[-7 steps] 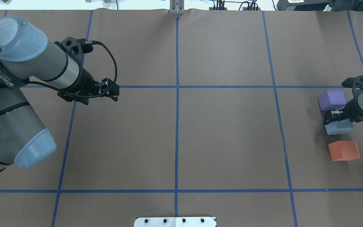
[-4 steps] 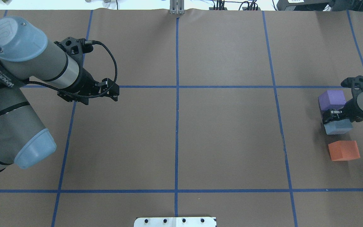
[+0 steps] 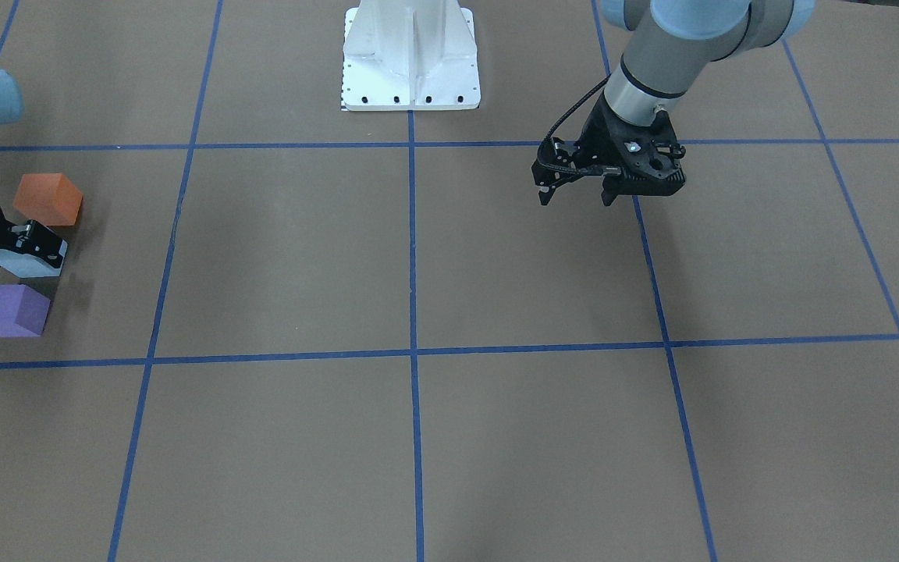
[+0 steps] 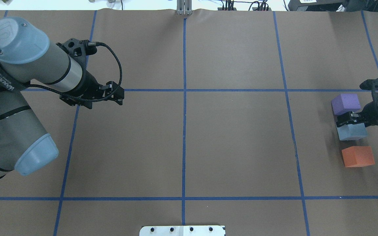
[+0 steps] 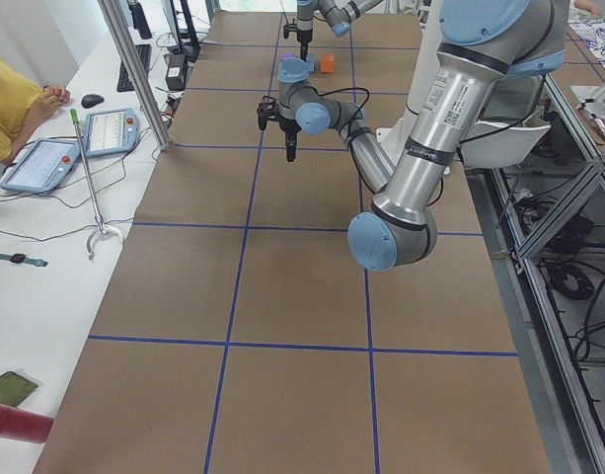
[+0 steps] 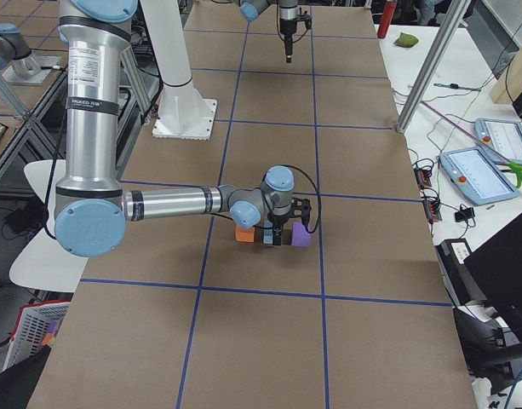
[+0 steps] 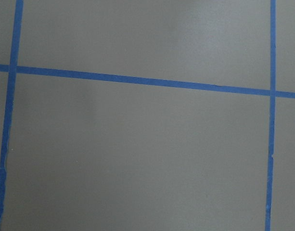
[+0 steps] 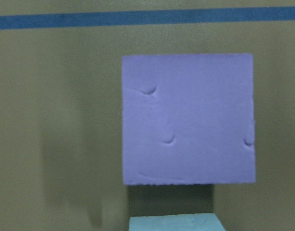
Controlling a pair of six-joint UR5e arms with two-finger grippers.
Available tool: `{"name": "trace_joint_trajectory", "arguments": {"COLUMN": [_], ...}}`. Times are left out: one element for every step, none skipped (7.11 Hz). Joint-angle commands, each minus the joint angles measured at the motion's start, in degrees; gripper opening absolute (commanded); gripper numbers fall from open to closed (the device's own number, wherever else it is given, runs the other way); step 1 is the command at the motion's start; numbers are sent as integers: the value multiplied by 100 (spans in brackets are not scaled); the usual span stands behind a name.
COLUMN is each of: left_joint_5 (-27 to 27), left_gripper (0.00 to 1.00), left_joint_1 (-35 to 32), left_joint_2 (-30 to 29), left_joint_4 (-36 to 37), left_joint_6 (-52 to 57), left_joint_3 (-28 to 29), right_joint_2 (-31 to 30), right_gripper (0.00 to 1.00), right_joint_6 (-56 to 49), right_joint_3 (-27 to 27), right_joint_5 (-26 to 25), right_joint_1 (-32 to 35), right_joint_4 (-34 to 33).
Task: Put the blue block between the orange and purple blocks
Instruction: 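Open the right gripper and lift it away from the light blue cube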
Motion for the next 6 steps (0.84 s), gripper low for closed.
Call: {"name": "trace_joint_trajectory", "arguments": {"left_joint_5": [12, 21, 21, 30, 21, 21], "left_gripper": [100, 100, 100, 100, 100, 100], "left_joint_1": [-9, -26, -61, -70, -192, -393], "left_joint_2": [0, -9, -9, -9, -9, 78], "left_joint_4": [7, 7, 7, 7, 25, 94], "left_joint_6": [9, 9, 18, 26, 87, 227], "left_joint_3": [-22, -23, -23, -23, -23, -14], "right_joint_2": [-608, -629, -620, -620, -637, -681], "right_gripper": [100, 100, 100, 100, 100, 100], "right_joint_6": [-97, -133, -177, -264, -604, -1156], "right_joint_3": [508, 623, 625, 625, 572, 346], "right_joint_5": [381, 1202, 1794, 1904, 2262, 2239], "right_joint_1": [831, 1611, 2559, 2968, 3312, 3333], "right_joint_4": [201, 183, 166, 131, 95, 8]}}
